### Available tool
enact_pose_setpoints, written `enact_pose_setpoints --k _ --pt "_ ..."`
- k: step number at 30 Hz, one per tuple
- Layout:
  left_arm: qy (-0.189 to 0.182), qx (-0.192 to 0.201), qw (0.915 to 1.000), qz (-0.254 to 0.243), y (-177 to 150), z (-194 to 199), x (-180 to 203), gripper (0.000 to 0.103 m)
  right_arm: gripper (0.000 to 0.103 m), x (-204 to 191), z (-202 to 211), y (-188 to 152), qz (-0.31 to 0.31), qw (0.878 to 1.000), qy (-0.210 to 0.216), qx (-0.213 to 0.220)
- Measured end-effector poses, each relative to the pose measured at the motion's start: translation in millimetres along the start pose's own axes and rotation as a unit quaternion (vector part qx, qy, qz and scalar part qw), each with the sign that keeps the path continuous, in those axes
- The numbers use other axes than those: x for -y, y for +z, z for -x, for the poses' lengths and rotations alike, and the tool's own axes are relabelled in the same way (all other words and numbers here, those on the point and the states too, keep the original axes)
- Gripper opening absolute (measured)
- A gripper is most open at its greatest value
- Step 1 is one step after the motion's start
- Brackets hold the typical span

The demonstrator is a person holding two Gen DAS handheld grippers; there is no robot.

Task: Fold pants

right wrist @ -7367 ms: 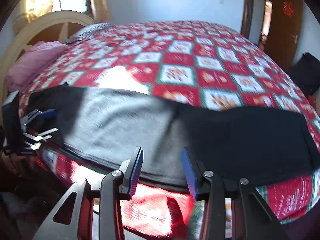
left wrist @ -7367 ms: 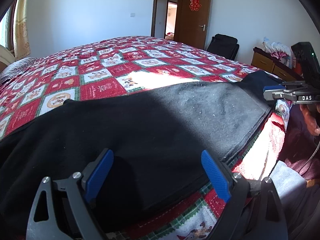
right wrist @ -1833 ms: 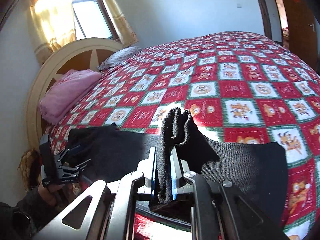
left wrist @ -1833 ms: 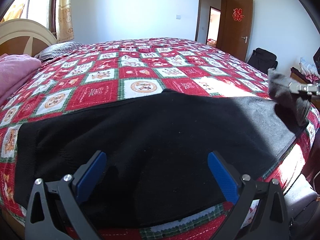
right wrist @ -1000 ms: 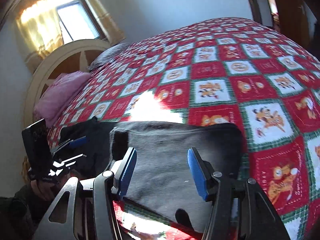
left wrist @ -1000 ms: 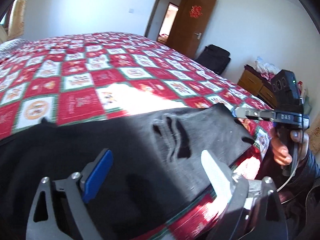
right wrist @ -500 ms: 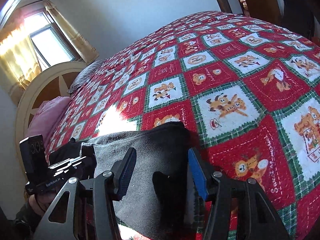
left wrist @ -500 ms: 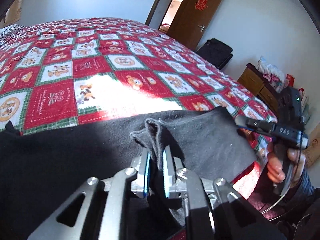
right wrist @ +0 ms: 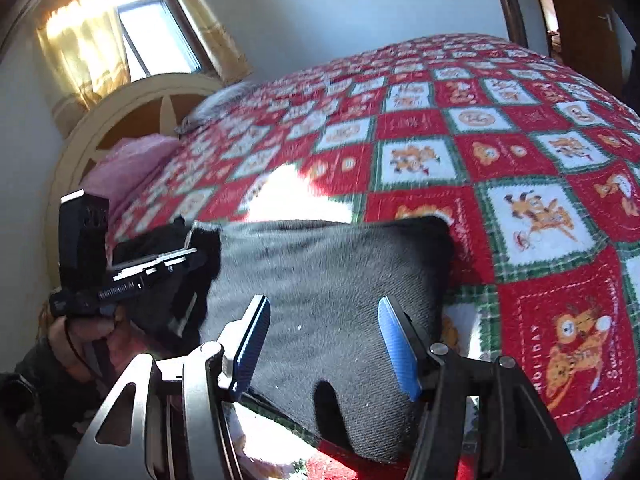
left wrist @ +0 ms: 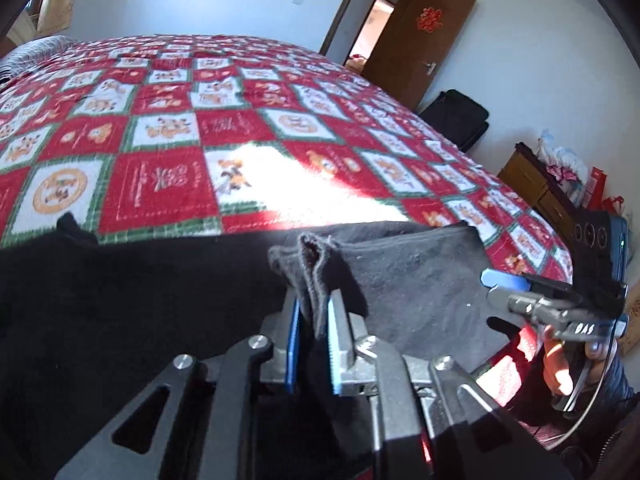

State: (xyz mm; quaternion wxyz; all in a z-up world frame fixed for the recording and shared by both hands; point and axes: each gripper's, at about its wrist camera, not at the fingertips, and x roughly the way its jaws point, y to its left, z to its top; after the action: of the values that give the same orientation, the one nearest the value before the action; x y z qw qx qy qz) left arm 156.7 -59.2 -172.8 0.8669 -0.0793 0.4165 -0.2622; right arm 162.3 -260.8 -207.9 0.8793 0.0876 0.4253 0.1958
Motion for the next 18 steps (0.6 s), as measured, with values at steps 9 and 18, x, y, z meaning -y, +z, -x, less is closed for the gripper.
enact_pose_setpoints --k 9,18 --pt "0.012 0.016 0.9996 -0.019 -8.7 4.4 8.1 0.044 0.059 -6.5 13.9 16.8 0.019 0.999 -0.009 0.046" --pt "0.013 0.018 0.9995 -0.020 -9.8 6.5 9.2 0.053 0.059 17.3 -13.0 36.7 -0.009 0.999 -0.047 0.018"
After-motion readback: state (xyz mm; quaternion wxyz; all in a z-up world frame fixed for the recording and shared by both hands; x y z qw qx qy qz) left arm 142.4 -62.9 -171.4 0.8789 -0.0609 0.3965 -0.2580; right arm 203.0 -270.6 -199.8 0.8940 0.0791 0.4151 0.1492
